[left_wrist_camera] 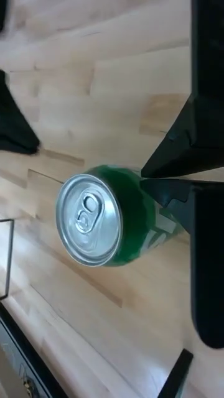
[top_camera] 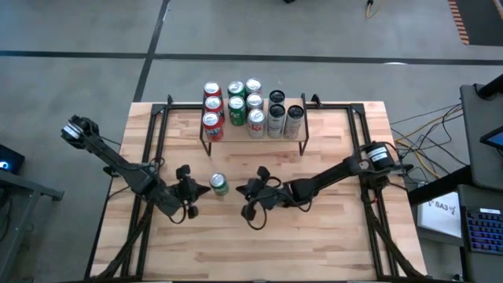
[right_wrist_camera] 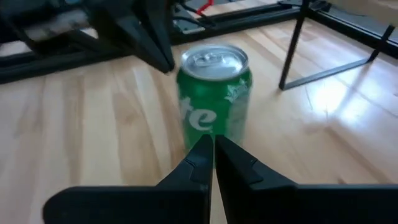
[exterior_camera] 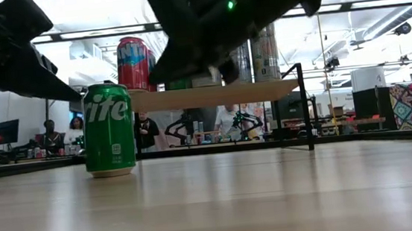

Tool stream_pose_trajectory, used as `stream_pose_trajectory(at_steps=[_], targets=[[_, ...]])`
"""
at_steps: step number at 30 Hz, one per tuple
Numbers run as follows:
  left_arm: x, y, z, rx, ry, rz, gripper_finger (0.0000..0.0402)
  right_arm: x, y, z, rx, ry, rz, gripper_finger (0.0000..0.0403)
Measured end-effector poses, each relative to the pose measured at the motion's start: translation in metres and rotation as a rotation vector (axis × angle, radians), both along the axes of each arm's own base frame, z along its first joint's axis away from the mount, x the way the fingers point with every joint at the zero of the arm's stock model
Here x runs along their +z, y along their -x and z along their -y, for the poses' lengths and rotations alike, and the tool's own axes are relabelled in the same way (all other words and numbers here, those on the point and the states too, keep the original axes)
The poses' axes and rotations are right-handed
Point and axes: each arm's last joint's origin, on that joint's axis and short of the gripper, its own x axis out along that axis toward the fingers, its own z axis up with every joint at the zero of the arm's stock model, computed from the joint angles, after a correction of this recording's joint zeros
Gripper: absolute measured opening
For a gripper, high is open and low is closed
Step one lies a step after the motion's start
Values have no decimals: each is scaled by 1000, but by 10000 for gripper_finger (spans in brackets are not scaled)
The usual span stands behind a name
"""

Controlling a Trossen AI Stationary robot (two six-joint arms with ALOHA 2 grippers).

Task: Place canned beverage on shelf
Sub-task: Put the green soda can on the shelf aligned with the other green soda can

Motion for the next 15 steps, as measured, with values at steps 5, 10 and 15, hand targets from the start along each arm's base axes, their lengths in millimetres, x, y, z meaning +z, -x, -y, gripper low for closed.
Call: stream_pose_trajectory(at_steps=[5, 10, 15], targets=[[1, -1, 1, 3, 1, -6, 0, 12, 4, -3, 50, -37, 9, 9], [1, 0, 0, 3, -19, -27, 0, 18, 0, -4, 77, -26, 16, 11], [14, -5, 3, -13, -40, -3, 0, 27, -4, -5, 104, 12, 6, 42]])
